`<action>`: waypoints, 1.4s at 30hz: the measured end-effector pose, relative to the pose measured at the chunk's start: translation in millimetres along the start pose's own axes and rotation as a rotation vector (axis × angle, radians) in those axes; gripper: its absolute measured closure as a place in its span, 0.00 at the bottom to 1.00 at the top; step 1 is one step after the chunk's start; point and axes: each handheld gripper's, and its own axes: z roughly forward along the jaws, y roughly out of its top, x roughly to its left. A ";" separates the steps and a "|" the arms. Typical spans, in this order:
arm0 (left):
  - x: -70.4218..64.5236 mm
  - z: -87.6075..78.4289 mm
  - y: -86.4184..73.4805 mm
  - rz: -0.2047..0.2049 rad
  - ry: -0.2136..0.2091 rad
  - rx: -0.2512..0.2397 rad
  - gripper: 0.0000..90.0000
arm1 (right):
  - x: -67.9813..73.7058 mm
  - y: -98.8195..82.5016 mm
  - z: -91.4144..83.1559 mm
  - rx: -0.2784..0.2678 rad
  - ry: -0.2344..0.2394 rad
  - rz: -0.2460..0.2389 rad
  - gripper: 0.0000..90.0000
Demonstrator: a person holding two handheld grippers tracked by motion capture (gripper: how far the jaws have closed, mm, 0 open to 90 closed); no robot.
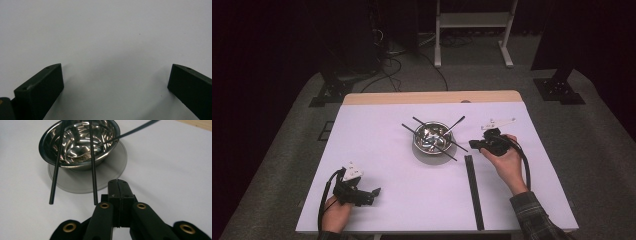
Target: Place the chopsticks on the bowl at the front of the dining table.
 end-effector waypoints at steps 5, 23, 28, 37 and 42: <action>0.0 0.0 0.0 0.000 0.000 0.000 0.00 | -2.0 -3.2 -0.9 0.011 0.002 -0.004 1.00; 0.0 0.0 0.0 0.000 0.000 0.000 0.00 | 11.8 -6.4 7.4 0.042 0.036 -0.043 1.00; 0.1 -0.1 0.1 0.002 0.000 0.000 0.00 | 16.4 -8.0 8.3 0.049 0.049 -0.060 1.00; 0.1 0.0 0.1 0.003 0.000 0.000 0.00 | 27.2 -8.4 10.1 0.059 0.079 -0.090 0.99; 0.1 0.0 0.1 0.003 0.001 0.000 0.00 | 32.7 -8.0 11.0 0.062 0.094 -0.110 0.99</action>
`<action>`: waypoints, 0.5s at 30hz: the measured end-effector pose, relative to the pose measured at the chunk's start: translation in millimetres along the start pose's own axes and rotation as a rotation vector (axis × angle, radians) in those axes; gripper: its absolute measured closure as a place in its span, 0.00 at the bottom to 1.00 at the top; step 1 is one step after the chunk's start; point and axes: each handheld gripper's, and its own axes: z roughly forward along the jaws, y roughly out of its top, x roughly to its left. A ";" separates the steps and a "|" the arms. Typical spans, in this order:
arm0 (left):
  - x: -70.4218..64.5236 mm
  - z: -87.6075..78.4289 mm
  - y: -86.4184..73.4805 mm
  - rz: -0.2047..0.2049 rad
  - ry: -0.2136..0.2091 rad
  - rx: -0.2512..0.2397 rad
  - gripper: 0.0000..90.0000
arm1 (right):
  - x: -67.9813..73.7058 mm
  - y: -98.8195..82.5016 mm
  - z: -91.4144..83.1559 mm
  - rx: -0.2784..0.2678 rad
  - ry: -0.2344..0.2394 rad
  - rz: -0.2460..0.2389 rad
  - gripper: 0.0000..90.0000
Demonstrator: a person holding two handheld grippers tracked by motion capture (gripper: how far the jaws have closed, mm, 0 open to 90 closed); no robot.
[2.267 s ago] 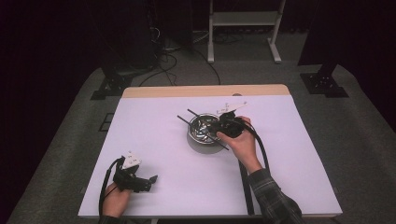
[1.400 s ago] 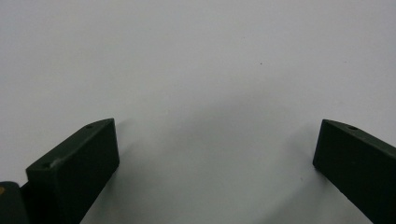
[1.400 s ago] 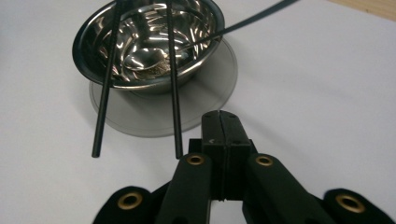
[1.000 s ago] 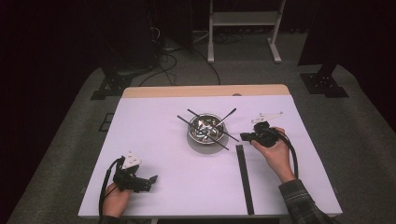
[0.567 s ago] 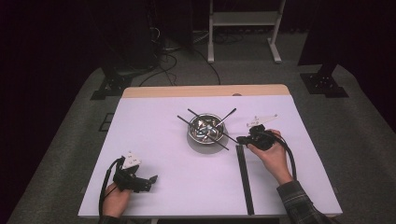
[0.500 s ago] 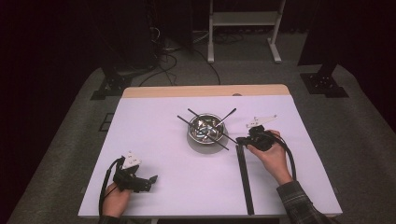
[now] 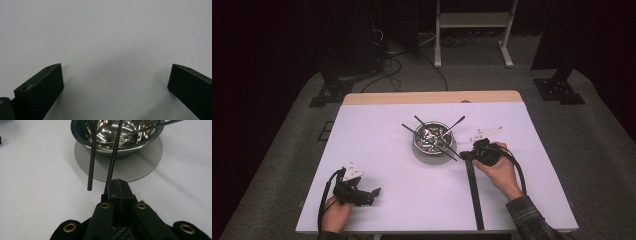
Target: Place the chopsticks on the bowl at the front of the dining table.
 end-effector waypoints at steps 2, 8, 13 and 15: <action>0.0 0.0 0.0 0.000 0.000 0.000 0.00 | 2.9 0.6 0.6 0.006 0.005 -0.005 0.99; 0.0 0.0 0.0 0.000 0.000 0.000 0.00 | 10.5 2.6 3.6 0.013 0.021 -0.028 0.99; 0.0 0.0 0.0 -0.001 -0.001 0.001 0.00 | 15.7 3.4 6.0 0.020 0.029 -0.041 0.99; -0.1 0.1 0.0 -0.002 -0.001 -0.001 0.00 | 17.7 3.9 6.6 0.021 0.034 -0.049 0.99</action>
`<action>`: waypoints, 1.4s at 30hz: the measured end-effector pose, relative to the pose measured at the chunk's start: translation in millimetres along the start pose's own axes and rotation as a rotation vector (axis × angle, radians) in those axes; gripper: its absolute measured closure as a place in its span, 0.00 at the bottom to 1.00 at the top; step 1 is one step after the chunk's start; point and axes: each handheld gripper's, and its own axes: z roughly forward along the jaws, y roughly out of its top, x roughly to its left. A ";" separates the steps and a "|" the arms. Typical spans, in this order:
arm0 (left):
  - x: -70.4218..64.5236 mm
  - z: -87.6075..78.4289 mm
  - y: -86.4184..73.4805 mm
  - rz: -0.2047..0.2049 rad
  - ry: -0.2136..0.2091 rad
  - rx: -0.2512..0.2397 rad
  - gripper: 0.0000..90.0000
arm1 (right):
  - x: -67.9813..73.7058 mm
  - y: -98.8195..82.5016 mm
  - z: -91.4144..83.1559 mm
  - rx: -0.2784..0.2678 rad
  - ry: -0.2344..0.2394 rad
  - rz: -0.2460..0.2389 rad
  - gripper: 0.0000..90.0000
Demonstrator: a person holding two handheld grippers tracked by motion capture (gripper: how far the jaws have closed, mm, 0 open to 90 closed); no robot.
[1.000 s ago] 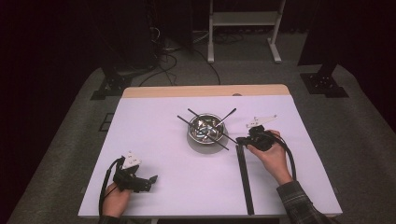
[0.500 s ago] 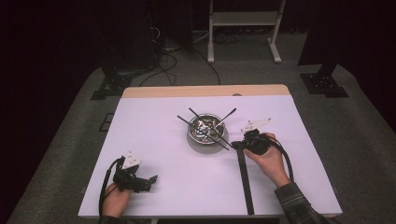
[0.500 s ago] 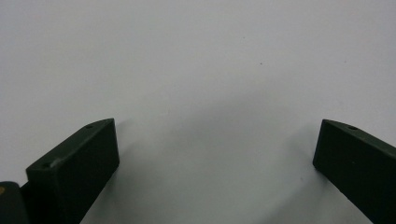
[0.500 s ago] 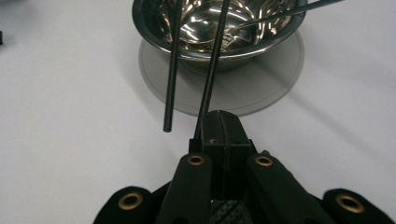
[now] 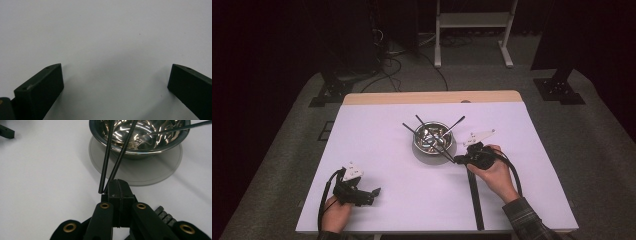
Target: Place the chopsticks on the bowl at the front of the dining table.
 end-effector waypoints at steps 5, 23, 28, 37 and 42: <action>-0.2 0.1 0.0 -0.002 0.000 -0.002 0.00 | 7.2 2.7 1.7 0.003 0.011 -0.012 0.99; -0.2 0.2 0.0 -0.002 0.000 -0.002 0.00 | 26.6 9.4 10.1 0.009 0.051 -0.066 0.99; -0.1 0.1 0.0 -0.001 0.001 -0.001 0.00 | 29.5 10.9 9.8 0.004 0.051 -0.077 0.99; -0.2 0.1 -0.1 -0.003 0.000 -0.001 0.00 | 16.6 19.6 -1.5 -0.055 0.027 -0.014 0.96; 0.0 0.0 0.0 0.000 0.000 0.001 0.00 | 14.5 35.2 -0.9 -0.074 0.021 -0.019 1.00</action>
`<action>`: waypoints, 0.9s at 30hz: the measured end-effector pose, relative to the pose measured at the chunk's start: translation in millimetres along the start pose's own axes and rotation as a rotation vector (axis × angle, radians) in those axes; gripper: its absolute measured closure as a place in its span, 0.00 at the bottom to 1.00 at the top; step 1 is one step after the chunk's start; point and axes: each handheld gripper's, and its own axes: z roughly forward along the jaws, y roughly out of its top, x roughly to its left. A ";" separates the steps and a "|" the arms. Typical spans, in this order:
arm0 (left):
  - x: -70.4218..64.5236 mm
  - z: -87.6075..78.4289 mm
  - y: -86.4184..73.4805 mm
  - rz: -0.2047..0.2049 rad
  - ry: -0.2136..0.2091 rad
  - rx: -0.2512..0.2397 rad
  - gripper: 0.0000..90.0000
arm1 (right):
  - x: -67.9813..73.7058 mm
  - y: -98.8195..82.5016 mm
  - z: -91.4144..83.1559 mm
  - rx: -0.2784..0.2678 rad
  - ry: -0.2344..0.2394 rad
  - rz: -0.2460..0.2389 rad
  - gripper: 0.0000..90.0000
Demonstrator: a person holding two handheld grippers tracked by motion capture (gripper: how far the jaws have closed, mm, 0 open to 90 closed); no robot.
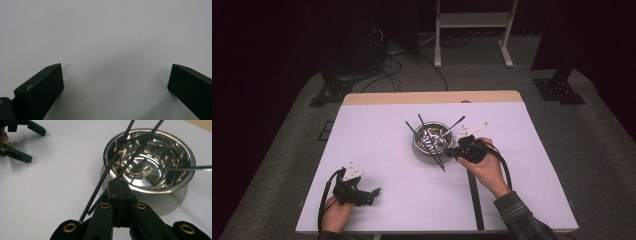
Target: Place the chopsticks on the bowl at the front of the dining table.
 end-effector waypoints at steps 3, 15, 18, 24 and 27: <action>0.0 0.1 0.0 -0.001 0.001 -0.002 0.00 | -1.5 10.7 2.2 -0.010 0.000 -0.002 1.00; 0.0 0.2 -0.2 -0.001 0.000 -0.003 0.00 | -11.6 52.6 34.3 -0.043 0.036 0.035 1.00; 0.1 0.2 -0.1 0.000 0.001 -0.003 0.00 | -13.7 58.8 45.1 -0.032 0.038 0.043 1.00; 0.0 0.1 -0.1 -0.001 -0.001 -0.001 0.00 | -16.1 69.0 64.7 -0.022 0.050 0.044 1.00; 0.0 0.2 -0.1 -0.002 -0.001 -0.002 0.00 | -15.2 74.0 76.0 -0.005 0.049 0.033 1.00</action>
